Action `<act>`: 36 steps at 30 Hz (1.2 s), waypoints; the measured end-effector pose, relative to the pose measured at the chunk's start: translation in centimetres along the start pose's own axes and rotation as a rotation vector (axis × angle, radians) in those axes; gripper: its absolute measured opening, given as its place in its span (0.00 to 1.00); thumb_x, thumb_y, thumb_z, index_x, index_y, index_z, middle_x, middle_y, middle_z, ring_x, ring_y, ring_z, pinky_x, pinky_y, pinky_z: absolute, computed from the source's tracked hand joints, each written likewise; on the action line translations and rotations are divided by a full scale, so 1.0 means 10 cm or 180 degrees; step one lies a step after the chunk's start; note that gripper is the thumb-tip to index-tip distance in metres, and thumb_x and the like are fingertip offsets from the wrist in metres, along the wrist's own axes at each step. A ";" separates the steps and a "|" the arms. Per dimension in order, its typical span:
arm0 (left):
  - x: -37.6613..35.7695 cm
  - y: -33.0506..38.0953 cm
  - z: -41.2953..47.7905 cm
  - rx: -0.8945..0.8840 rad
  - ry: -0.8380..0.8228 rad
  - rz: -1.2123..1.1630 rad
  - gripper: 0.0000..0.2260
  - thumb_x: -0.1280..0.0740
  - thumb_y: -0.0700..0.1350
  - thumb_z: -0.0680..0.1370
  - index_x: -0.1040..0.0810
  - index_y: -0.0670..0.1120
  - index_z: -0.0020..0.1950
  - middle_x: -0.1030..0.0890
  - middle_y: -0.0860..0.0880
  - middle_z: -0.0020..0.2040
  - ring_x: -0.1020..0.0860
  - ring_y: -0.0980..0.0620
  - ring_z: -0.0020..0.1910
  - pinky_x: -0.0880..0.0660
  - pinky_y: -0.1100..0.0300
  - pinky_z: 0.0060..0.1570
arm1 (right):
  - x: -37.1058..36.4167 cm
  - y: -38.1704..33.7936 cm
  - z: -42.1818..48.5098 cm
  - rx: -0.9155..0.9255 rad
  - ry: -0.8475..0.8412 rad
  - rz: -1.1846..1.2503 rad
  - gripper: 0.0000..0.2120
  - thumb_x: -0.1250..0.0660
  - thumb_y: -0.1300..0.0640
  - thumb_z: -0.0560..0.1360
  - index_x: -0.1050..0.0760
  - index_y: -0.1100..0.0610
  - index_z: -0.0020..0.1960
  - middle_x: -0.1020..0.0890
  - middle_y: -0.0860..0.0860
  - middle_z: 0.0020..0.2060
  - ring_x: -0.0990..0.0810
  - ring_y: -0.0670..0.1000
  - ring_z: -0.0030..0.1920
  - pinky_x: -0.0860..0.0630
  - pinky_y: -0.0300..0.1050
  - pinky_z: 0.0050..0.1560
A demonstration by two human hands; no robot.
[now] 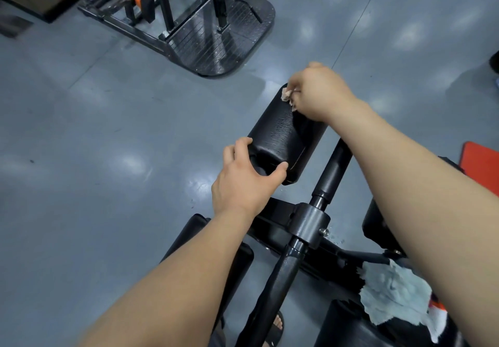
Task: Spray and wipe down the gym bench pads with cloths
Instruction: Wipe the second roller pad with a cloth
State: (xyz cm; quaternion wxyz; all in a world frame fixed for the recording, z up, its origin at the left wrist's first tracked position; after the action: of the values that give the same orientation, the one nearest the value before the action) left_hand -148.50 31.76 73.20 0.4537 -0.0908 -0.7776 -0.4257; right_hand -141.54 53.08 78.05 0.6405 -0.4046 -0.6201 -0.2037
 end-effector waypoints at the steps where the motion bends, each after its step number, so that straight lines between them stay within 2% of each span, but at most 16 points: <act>1: 0.00 -0.01 0.01 0.0000 0.0012 0.0001 0.34 0.32 0.72 0.70 0.39 0.61 0.70 0.33 0.61 0.65 0.24 0.54 0.47 0.30 0.55 0.47 | -0.02 0.01 0.04 -0.0053 0.0037 -0.0063 0.12 0.35 0.59 0.77 0.16 0.50 0.56 0.25 0.57 0.54 0.22 0.63 0.54 0.33 0.45 0.48; 6: -0.01 -0.02 0.03 0.0023 0.0048 -0.0011 0.34 0.32 0.72 0.70 0.38 0.61 0.71 0.32 0.60 0.66 0.27 0.55 0.47 0.29 0.54 0.49 | -0.11 -0.19 -0.15 0.0166 0.0020 -0.0148 0.11 0.35 0.60 0.76 0.15 0.54 0.52 0.23 0.56 0.52 0.20 0.63 0.48 0.23 0.49 0.50; 10: -0.01 -0.02 0.03 0.0063 0.0081 -0.0007 0.34 0.33 0.72 0.70 0.38 0.61 0.71 0.30 0.59 0.67 0.23 0.53 0.51 0.24 0.50 0.52 | -0.14 -0.37 -0.36 0.0386 -0.0116 0.0028 0.11 0.36 0.58 0.77 0.15 0.55 0.51 0.21 0.54 0.53 0.18 0.59 0.48 0.21 0.52 0.53; 12: -0.01 -0.02 0.03 0.0109 0.0081 -0.0008 0.35 0.34 0.73 0.70 0.37 0.61 0.71 0.30 0.59 0.67 0.21 0.52 0.54 0.22 0.48 0.54 | -0.18 -0.47 -0.48 0.0551 -0.0253 0.0152 0.11 0.35 0.58 0.79 0.15 0.55 0.53 0.22 0.51 0.51 0.18 0.55 0.48 0.22 0.49 0.52; 15: 0.00 -0.01 0.02 0.0142 0.0072 -0.0019 0.35 0.34 0.74 0.69 0.36 0.61 0.71 0.29 0.59 0.67 0.21 0.52 0.54 0.22 0.48 0.53 | -0.18 -0.46 -0.65 0.0666 -0.0517 0.0527 0.10 0.36 0.57 0.81 0.15 0.52 0.53 0.27 0.41 0.41 0.22 0.45 0.45 0.29 0.42 0.47; 17: 0.01 -0.01 0.01 0.0139 0.0077 -0.0045 0.35 0.34 0.74 0.68 0.36 0.61 0.70 0.29 0.60 0.67 0.21 0.53 0.53 0.22 0.48 0.53 | -0.12 -0.38 -0.77 0.0636 -0.0567 0.0775 0.11 0.37 0.57 0.81 0.15 0.51 0.51 0.26 0.37 0.37 0.25 0.42 0.45 0.29 0.41 0.47; 18: 0.01 0.00 0.00 0.0124 0.0069 -0.0061 0.35 0.34 0.74 0.68 0.36 0.61 0.70 0.29 0.59 0.67 0.21 0.53 0.53 0.22 0.48 0.53 | -0.08 -0.31 -0.85 0.0553 -0.0409 0.0879 0.12 0.38 0.57 0.82 0.16 0.51 0.52 0.24 0.38 0.39 0.26 0.43 0.46 0.28 0.42 0.48; 20: 0.01 0.00 0.01 0.0111 0.0049 -0.0102 0.34 0.34 0.74 0.68 0.36 0.61 0.69 0.29 0.59 0.66 0.21 0.53 0.53 0.22 0.47 0.54 | 0.00 -0.18 -0.98 0.0294 0.0301 0.0980 0.11 0.39 0.55 0.82 0.18 0.53 0.54 0.23 0.47 0.46 0.25 0.49 0.47 0.27 0.45 0.49; 22: 0.01 -0.01 0.01 0.0108 0.0059 -0.0110 0.35 0.34 0.74 0.67 0.36 0.61 0.69 0.28 0.59 0.66 0.21 0.52 0.55 0.22 0.46 0.55 | 0.01 -0.17 -1.09 0.0148 0.0812 0.0705 0.11 0.41 0.54 0.83 0.21 0.57 0.55 0.25 0.53 0.48 0.23 0.57 0.44 0.26 0.49 0.45; 25: 0.00 -0.02 -0.01 0.0114 0.0055 -0.0079 0.36 0.34 0.74 0.68 0.36 0.60 0.71 0.29 0.58 0.68 0.22 0.52 0.57 0.23 0.46 0.57 | -0.06 -0.24 -1.10 0.0094 0.0857 0.0303 0.11 0.42 0.55 0.82 0.23 0.60 0.51 0.27 0.56 0.46 0.24 0.61 0.40 0.30 0.49 0.38; 31: 0.00 -0.02 -0.03 0.0059 -0.0159 -0.0150 0.36 0.33 0.71 0.72 0.38 0.57 0.74 0.32 0.56 0.71 0.25 0.52 0.62 0.27 0.51 0.57 | 0.00 -0.19 -1.15 -0.0039 0.1120 0.0599 0.13 0.42 0.52 0.82 0.22 0.58 0.50 0.24 0.55 0.47 0.23 0.61 0.44 0.25 0.53 0.43; 33: -0.01 -0.04 -0.02 0.0063 -0.0366 -0.0343 0.34 0.33 0.66 0.76 0.38 0.54 0.77 0.33 0.52 0.73 0.26 0.50 0.65 0.29 0.53 0.59 | 0.00 -0.19 -1.14 -0.0063 0.1047 0.0577 0.13 0.42 0.51 0.82 0.21 0.57 0.50 0.24 0.55 0.47 0.23 0.61 0.44 0.25 0.52 0.44; 36: 0.11 -0.07 0.02 0.0205 -0.0503 -0.0454 0.26 0.34 0.56 0.81 0.34 0.48 0.76 0.30 0.47 0.73 0.27 0.47 0.68 0.34 0.59 0.58 | -0.01 -0.18 -1.12 -0.0042 0.0952 0.0567 0.14 0.42 0.51 0.82 0.20 0.56 0.53 0.24 0.54 0.47 0.23 0.59 0.45 0.28 0.49 0.43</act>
State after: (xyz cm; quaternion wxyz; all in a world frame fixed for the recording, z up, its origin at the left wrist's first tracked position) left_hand -149.63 31.22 73.61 0.3621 -0.0539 -0.8288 -0.4232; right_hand -135.83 43.36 79.47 0.7385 -0.4273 -0.4782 -0.2081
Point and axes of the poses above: each hand's wrist, its own z-axis towards the middle knuckle, its own x-axis out of the back of the hand, y = z × x, the point moved 6 cm from there along z, towards the middle knuckle
